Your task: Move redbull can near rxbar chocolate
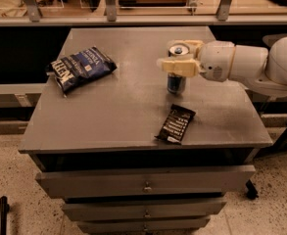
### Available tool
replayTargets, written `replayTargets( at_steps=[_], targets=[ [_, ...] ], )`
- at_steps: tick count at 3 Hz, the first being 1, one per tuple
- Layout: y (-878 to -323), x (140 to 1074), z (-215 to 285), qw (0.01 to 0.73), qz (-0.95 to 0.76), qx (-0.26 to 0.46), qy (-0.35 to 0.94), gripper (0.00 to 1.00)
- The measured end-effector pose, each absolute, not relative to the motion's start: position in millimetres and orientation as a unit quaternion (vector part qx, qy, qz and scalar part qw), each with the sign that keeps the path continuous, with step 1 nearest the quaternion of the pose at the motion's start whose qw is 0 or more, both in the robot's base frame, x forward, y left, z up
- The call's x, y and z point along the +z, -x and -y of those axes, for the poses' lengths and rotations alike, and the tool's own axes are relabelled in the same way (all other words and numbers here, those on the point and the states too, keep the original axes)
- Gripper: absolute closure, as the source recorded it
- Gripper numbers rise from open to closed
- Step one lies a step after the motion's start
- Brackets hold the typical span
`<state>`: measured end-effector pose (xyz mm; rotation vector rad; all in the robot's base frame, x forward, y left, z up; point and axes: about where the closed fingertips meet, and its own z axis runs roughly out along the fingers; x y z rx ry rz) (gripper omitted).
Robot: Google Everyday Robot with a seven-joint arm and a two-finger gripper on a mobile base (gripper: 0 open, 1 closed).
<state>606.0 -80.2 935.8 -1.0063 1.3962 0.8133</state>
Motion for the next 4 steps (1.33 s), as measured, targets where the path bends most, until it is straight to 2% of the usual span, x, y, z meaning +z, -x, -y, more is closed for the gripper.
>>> replayTargets(
  at_steps=[1, 3, 4],
  targets=[
    [-604, 936, 78, 0.578, -0.597, 0.347, 0.433, 0.0],
    [-602, 945, 91, 0.584, -0.593, 0.325, 0.45, 0.0],
    [-596, 954, 130, 0.589, -0.591, 0.281, 0.475, 0.0]
  ],
)
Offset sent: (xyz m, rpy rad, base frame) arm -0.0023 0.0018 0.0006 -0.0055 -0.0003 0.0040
